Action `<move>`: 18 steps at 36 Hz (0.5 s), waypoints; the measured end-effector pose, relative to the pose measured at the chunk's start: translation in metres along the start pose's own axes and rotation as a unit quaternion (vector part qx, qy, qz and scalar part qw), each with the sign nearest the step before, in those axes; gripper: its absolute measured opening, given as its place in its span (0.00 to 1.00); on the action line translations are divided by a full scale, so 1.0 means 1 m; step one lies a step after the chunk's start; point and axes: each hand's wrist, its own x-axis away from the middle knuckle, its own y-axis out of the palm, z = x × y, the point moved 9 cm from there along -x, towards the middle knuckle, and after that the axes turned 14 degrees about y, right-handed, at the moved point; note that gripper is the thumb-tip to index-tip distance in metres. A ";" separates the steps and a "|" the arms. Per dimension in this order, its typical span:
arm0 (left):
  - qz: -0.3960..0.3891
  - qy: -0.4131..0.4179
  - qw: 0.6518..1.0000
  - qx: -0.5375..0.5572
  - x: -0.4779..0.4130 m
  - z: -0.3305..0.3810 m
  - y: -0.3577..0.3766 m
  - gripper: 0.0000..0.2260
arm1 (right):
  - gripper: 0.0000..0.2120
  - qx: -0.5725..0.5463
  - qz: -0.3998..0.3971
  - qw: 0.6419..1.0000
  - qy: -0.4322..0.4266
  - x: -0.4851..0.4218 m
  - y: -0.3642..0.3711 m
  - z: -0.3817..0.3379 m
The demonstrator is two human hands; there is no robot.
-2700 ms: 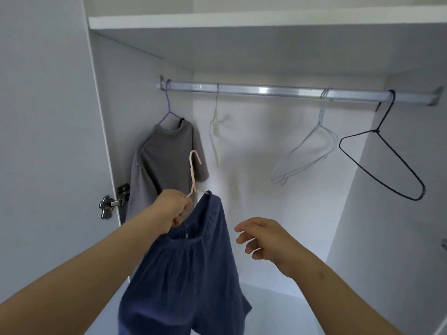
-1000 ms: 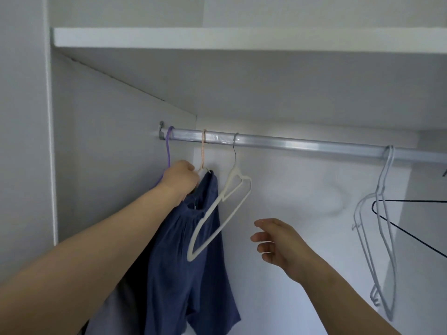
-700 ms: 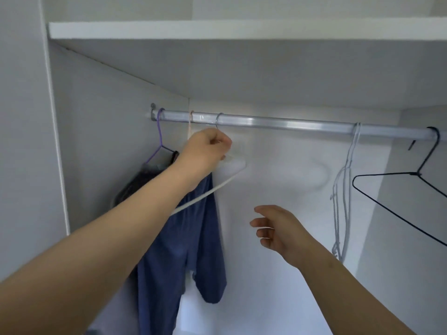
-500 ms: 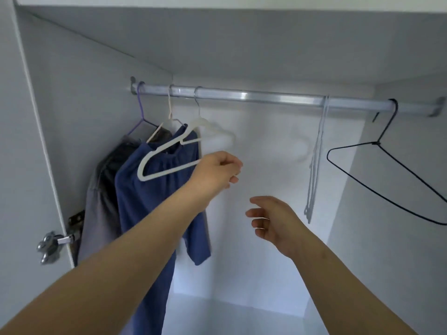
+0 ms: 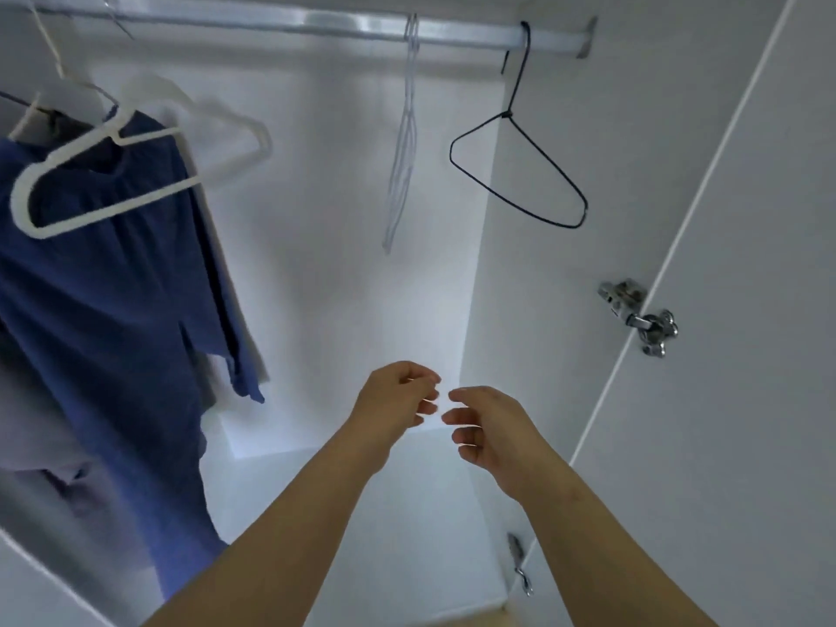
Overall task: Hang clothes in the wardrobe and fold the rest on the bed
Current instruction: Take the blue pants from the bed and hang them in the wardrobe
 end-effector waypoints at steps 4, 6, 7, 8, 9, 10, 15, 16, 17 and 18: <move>-0.070 -0.018 0.997 0.006 0.010 -0.012 0.044 0.06 | 0.05 -0.044 0.070 0.996 0.017 0.010 -0.041 0.035; -0.110 -0.030 0.993 0.014 0.019 -0.018 0.065 0.05 | 0.05 -0.069 0.103 0.992 0.029 0.019 -0.059 0.054; -0.130 -0.037 0.991 0.018 0.024 -0.021 0.075 0.05 | 0.04 -0.087 0.120 0.988 0.035 0.025 -0.068 0.064; -0.150 -0.043 0.988 0.020 0.030 -0.024 0.085 0.05 | 0.04 -0.105 0.138 0.984 0.042 0.030 -0.077 0.075; -0.171 -0.046 0.984 0.019 0.036 -0.027 0.095 0.05 | 0.04 -0.122 0.157 0.979 0.048 0.037 -0.085 0.085; -0.194 -0.048 0.980 0.015 0.042 -0.030 0.106 0.05 | 0.04 -0.138 0.176 0.973 0.054 0.045 -0.094 0.095; -0.307 -0.051 0.950 -0.007 0.084 -0.043 0.163 0.06 | 0.04 -0.224 0.261 0.936 0.073 0.094 -0.130 0.152; -0.321 -0.052 0.946 -0.009 0.092 -0.045 0.171 0.06 | 0.04 -0.235 0.275 0.929 0.075 0.103 -0.135 0.161; -0.346 -0.051 0.937 -0.014 0.104 -0.047 0.184 0.06 | 0.04 -0.253 0.295 0.919 0.074 0.117 -0.142 0.174; -0.369 -0.048 0.928 -0.018 0.115 -0.049 0.196 0.06 | 0.05 -0.268 0.311 0.909 0.075 0.129 -0.148 0.186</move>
